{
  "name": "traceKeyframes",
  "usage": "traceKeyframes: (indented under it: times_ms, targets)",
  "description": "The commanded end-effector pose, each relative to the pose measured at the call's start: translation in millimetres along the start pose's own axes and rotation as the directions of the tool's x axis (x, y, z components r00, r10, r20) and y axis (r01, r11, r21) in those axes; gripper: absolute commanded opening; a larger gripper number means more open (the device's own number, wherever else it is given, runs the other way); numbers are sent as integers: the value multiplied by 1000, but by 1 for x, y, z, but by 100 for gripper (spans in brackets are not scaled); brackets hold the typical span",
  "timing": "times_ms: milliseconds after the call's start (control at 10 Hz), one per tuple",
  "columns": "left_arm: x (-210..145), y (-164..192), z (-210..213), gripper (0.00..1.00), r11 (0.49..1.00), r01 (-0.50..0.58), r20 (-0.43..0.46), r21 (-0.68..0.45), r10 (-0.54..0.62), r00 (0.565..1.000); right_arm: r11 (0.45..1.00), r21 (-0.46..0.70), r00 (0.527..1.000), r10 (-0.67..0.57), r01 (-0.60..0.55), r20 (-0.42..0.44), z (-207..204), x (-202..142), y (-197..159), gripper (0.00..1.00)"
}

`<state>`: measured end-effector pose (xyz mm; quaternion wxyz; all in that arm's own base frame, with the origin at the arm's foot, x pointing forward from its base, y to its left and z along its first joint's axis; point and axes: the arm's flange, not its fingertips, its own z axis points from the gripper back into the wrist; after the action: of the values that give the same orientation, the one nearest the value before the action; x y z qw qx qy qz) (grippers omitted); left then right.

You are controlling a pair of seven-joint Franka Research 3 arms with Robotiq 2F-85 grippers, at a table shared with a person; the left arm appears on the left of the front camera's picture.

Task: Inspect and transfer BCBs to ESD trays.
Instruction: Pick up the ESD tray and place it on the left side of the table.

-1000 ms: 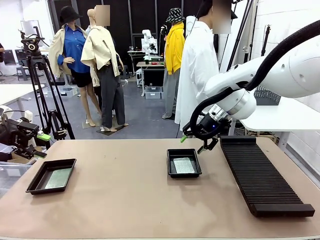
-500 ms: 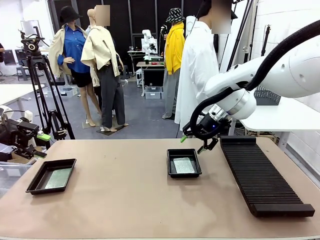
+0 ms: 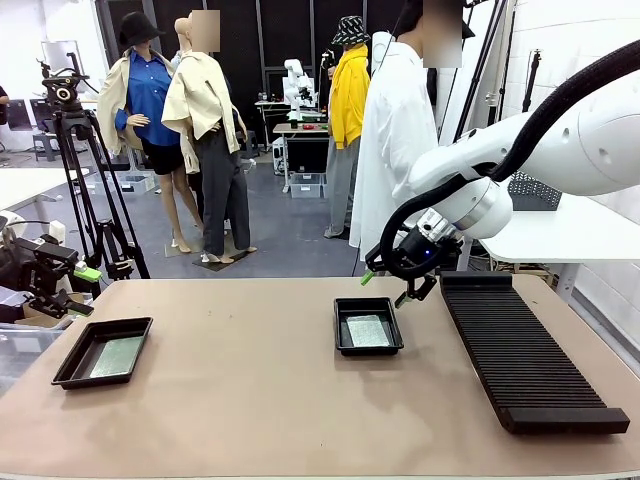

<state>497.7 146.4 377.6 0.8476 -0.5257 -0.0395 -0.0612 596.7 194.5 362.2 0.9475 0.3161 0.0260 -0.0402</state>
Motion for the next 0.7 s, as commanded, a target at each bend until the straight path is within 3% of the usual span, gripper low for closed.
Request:
traceKeyframes:
  times_ms: [0, 600]
  targets:
    - [0, -2, 1, 100, 1000, -7, 4, 4, 7, 1000, 1000, 11, 1000, -1, 1, 1, 0, 0, 0, 100]
    - [0, -2, 1, 100, 1000, -7, 4, 4, 7, 1000, 999, 36, 999, 29, -30, 20, 14, -10, -6, 100]
